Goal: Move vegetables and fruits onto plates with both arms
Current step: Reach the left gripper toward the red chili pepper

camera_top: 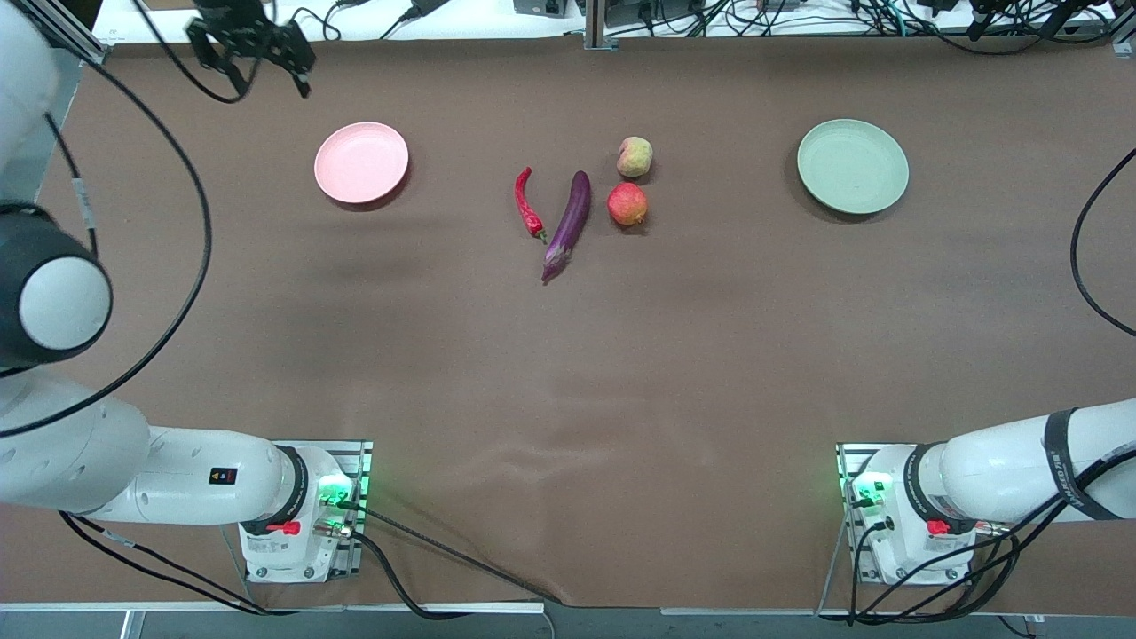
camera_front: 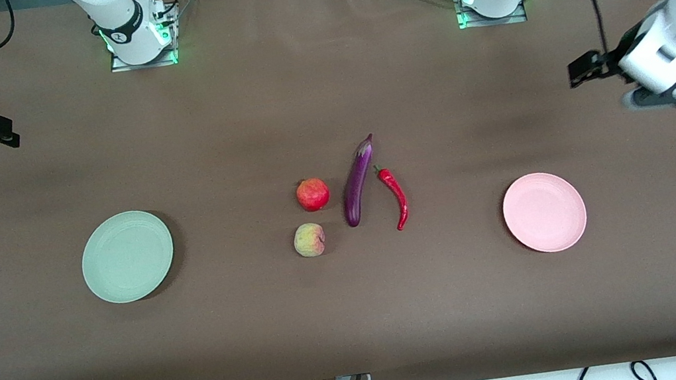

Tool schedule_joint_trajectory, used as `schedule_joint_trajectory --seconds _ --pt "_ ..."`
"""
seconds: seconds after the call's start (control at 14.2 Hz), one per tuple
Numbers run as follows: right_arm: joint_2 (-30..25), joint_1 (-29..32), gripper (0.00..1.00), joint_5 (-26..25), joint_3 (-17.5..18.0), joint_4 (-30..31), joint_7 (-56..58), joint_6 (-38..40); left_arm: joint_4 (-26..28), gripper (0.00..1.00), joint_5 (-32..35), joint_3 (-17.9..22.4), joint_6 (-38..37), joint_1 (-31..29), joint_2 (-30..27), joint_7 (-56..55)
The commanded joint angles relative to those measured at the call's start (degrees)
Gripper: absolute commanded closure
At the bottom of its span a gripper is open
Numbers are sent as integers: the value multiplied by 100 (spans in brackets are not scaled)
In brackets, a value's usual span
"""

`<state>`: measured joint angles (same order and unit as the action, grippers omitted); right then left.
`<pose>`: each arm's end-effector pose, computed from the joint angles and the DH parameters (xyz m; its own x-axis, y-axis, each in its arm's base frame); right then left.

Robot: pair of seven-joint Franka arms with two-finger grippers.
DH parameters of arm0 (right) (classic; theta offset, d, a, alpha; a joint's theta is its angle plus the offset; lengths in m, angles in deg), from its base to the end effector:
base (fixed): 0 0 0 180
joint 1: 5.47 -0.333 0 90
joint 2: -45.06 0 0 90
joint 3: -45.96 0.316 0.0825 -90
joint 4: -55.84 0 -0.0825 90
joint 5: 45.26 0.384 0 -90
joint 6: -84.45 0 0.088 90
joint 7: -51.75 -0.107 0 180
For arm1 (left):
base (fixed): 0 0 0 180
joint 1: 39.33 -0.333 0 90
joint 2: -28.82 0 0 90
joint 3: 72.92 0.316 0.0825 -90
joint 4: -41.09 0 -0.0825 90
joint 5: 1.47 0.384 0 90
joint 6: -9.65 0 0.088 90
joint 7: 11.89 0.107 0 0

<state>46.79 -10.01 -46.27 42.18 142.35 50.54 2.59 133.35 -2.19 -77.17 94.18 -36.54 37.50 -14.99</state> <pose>0.5488 0.0058 0.6246 0.9938 -0.0106 -0.1106 -0.0082 -0.9997 0.0219 0.5718 -0.0695 0.5138 0.9568 -0.0672 -0.2829 -0.0677 -0.9977 0.0082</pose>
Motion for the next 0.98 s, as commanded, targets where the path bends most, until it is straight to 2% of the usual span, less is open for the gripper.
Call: schedule_joint_trajectory --seconds 0.0,0.14,0.42,0.7,0.91 --pt "12 67 0 -75 44 -73 103 13 -347 0 -173 -15 272 335 870 -164" --pt "12 67 0 -66 44 -73 76 -5 -489 0 -436 -15 948 528 1485 -698" --pt "47 76 0 -57 44 -73 59 -49 -779 0 -499 -15 2433 1423 2707 -2577" --pt "196 58 0 -75 44 -64 50 -101 -691 0 -411 20 3981 2348 3288 -4739" --pt "502 58 0 -119 44 -64 50 -224 -682 0 -402 29 4589 2629 3719 -5131"
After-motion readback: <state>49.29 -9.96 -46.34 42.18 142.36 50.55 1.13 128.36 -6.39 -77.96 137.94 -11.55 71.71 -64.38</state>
